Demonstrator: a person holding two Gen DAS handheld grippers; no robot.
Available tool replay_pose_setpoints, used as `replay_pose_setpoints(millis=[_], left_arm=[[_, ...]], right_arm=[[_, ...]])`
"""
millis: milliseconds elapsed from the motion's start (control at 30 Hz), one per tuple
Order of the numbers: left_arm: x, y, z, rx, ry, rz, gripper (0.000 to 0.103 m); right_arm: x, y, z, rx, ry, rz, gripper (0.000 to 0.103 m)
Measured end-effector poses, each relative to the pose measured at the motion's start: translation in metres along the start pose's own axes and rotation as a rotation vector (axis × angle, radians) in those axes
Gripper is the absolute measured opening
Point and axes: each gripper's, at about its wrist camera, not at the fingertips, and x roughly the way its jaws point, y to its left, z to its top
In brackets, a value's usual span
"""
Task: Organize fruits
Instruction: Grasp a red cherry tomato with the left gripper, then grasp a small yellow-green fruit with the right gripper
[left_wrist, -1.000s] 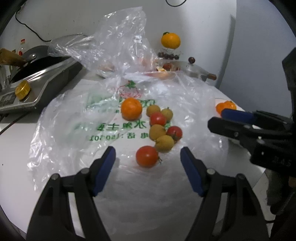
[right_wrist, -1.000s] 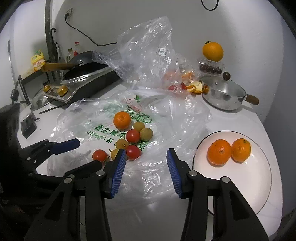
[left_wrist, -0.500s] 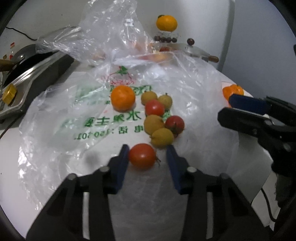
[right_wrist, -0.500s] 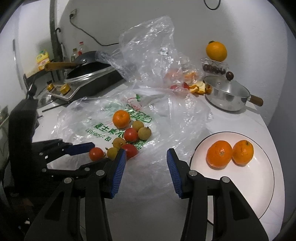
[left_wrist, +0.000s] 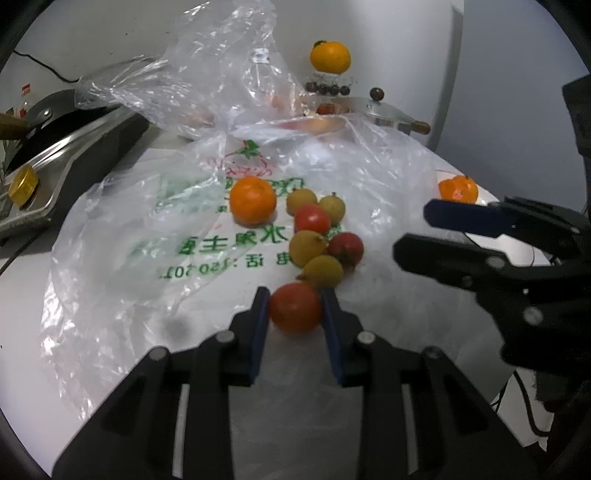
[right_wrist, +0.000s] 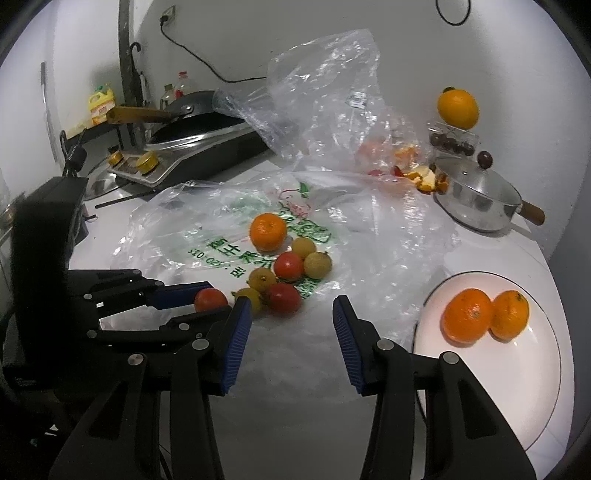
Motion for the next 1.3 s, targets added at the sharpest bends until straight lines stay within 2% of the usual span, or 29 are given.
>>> replay_pose_setpoints(millis=[400,567,700,1000,1300], left_arm=[[-0.023,0.028,0.0,-0.054,-0.074,-0.007,0.029],[-0.027,0.039,0.0,-0.068,-0.089,-0.017,0.029],[-0.03,0.046,-0.001,-0.076,-0.096,-0.021,0.029],[-0.033,0.056,-0.004,-0.081,-0.104,-0.035,0.029],[-0.039,0.062,-0.006,-0.083,-0.117,-0.047,0.029]], right_arm=[[0.027,0.026,0.005,-0.042,0.055,0.028,0.048],[0.04,0.033,0.005,-0.048,0.091,0.01,0.048],[0.043,0.039,0.005,-0.063,0.101,0.011,0.043],[0.057,0.047,0.007,-0.071,0.121,-0.029,0.042],[0.071,0.052,0.006,-0.115,0.133,-0.096,0.029]])
